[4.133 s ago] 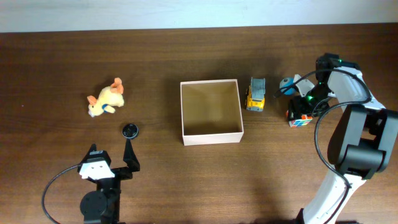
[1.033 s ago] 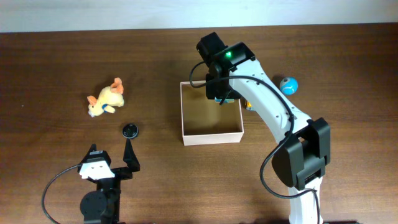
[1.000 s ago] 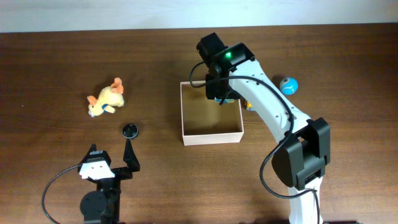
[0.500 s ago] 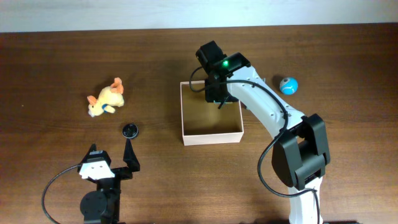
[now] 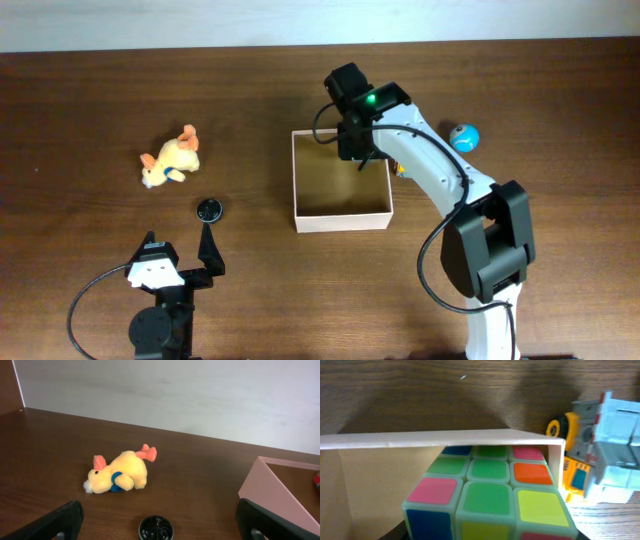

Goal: Pack container
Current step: 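Lower the cube into the box and open the right gripper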

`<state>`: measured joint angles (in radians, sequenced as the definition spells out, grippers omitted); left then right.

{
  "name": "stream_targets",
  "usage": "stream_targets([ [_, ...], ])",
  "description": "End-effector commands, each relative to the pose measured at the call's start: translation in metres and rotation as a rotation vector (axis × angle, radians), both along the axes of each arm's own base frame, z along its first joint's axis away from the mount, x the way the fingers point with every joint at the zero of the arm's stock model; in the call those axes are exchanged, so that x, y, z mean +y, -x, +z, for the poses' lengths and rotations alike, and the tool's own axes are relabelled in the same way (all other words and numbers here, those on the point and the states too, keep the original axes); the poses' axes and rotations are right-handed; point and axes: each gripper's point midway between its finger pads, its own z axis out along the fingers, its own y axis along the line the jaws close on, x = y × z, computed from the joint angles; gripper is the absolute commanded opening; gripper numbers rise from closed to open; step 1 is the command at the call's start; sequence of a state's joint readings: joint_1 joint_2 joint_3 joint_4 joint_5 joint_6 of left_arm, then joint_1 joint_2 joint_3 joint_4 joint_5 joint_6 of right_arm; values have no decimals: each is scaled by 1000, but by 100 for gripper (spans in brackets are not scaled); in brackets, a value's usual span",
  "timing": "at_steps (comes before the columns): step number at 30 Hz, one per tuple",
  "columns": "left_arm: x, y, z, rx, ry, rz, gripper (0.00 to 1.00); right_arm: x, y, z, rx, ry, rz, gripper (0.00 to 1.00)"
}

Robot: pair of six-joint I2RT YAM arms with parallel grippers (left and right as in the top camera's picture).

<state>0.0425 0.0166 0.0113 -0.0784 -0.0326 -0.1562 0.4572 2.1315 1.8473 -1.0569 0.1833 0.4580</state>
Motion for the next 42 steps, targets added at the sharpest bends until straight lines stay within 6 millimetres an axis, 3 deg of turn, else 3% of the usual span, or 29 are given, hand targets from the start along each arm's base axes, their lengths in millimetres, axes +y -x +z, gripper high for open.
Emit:
stream_targets([
  [1, 0, 0, -2, 9, -15, -7, 99, -11, -4, -1, -9, 32, -11, 49],
  [9, 0, 0, -2, 9, -15, -7, 99, -11, -4, -1, -9, 32, -12, 59],
  [22, 0, 0, -2, 9, -15, -7, 99, -11, -5, -1, -13, 33, -11, 63],
  [28, 0, 0, -2, 9, -15, -7, 99, 29, 3, -2, 16, -90, 136, 66],
  [32, 0, 0, -2, 9, -15, -7, 99, 50, 3, 0, -17, -108, 176, 52],
  [35, 0, 0, -2, 9, -15, -7, 99, 60, 0, -1, -36, -122, 192, 34],
  [39, -1, 0, -2, 9, -15, -7, 99, 66, -2, -10, -33, -127, 199, 33],
  [42, 0, 0, -2, 9, -15, -7, 99, 66, -3, -22, -19, -121, 198, 22],
])
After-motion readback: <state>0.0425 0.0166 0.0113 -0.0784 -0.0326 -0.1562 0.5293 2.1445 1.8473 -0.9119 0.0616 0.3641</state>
